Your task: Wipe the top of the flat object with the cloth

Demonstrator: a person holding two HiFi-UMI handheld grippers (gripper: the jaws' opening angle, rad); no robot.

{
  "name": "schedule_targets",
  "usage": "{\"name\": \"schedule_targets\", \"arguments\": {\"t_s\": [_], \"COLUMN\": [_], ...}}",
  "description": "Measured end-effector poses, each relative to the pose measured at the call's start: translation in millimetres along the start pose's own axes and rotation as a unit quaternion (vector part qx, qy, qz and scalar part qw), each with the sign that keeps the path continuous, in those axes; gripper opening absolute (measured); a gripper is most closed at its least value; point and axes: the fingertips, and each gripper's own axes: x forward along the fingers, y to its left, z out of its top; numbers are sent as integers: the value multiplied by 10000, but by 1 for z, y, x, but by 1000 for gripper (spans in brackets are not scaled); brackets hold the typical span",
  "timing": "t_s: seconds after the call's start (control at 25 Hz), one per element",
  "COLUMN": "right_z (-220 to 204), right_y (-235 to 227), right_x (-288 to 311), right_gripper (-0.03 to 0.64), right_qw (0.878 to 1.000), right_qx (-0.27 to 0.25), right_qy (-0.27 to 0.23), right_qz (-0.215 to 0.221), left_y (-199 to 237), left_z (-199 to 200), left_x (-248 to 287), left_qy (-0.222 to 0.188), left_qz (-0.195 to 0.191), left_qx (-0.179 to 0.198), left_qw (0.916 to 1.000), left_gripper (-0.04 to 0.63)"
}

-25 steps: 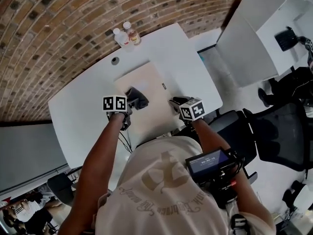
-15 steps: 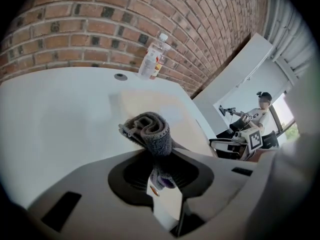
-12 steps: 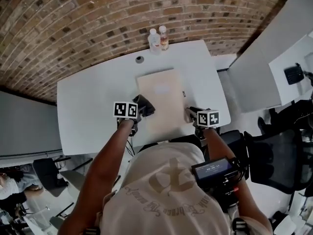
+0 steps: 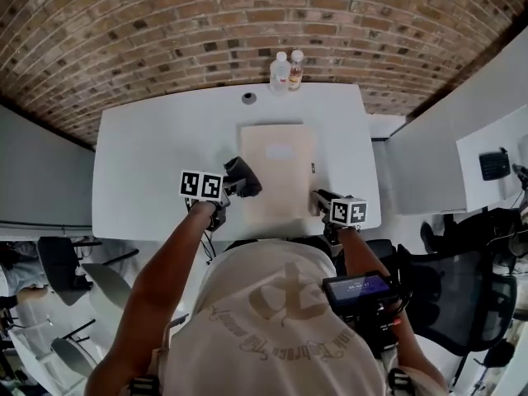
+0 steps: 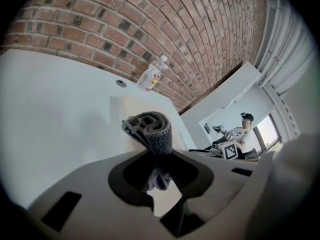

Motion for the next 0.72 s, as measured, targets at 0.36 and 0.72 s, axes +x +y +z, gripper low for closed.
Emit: {"name": "schedule_targets", "arguments": {"t_s": [0.36,0.72], "right_z": [19,84], "right_y": [-16,-24], "right_x": [-4,26], "right_gripper": [120,163], "right_qw": [9981,9925], "right_qx": [-27,177], "right_qy": [-91,-111], "right_qz": [601,1208], "left_y": [-58,-121], "left_z": [-18,-41], "left_x": [50,115], "left_qy": [258,845], "left_qz": [-85,-408], "left_qx": [271,466], "left_qw": [9993,9945], "left_gripper": [98,98]}}
